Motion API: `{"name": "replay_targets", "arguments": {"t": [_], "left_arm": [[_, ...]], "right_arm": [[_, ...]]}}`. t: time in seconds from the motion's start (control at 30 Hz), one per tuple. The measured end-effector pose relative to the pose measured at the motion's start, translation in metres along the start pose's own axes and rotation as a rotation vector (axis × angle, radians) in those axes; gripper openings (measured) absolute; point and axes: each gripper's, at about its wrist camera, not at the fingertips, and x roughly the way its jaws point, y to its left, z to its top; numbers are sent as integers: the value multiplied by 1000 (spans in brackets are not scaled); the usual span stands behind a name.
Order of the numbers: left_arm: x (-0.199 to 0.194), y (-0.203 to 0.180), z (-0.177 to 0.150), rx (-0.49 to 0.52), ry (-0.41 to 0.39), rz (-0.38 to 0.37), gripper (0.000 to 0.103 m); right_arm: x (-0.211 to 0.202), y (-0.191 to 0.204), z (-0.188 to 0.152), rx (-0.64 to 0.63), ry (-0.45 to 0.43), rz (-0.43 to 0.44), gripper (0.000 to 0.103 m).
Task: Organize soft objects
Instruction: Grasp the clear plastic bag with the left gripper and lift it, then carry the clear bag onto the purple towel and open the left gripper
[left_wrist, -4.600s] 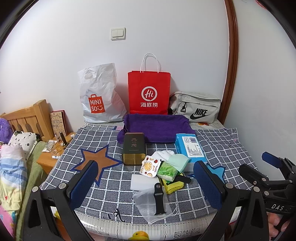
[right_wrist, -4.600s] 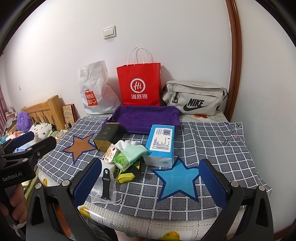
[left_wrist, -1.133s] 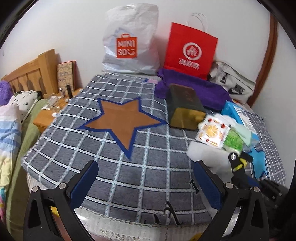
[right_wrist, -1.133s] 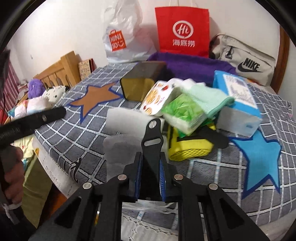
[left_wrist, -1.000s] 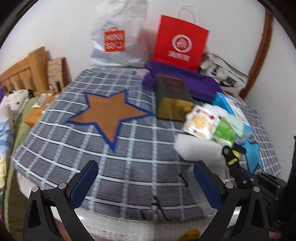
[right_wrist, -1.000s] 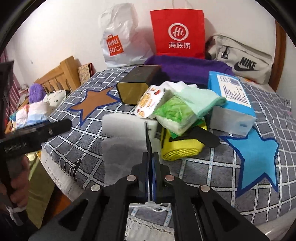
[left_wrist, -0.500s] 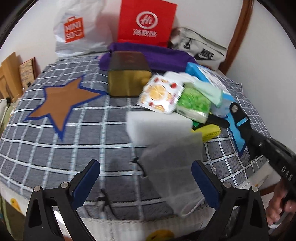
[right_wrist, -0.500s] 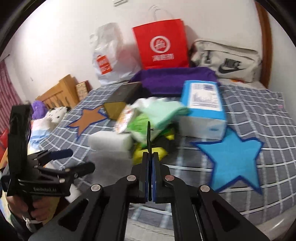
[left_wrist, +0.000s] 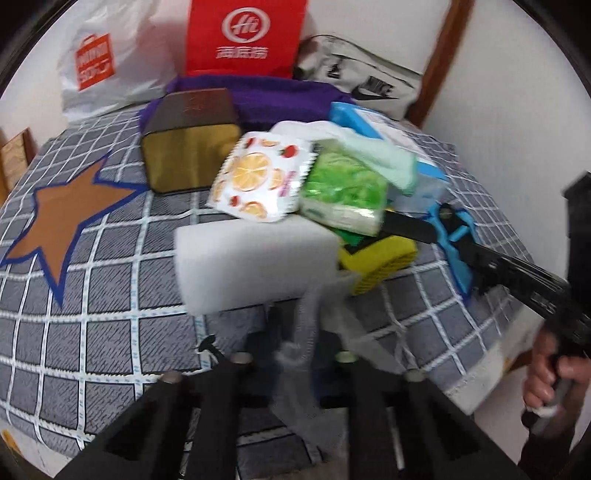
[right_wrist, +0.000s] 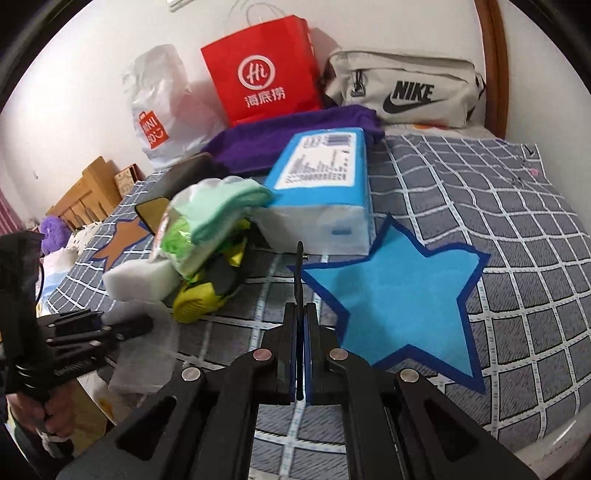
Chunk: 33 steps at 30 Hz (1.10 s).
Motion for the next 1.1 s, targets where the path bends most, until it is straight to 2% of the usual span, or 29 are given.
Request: {"name": "replay_targets", "arguments": {"t": [0.2,0.43,0.53,0.83,1.1], "left_arm": [[-30,-7,8,29,-37,-32,10],[-56,-9,26,38,-96,18,10],[-62,-2,36,11,-112,33,10],[-71,12,84,-50,-164,83,9],[-72,30,132,-87,-196,75,9]], "right_arm": [[-1,-6,0,-18,13,-5,3],[-18,-12,12,-11,-23,6,3],[-28,-12,22,-11,-42,28,3],[-42,-4,72,-43,-73,66,3],[-28,1,128,-67,-93,90,3]]}}
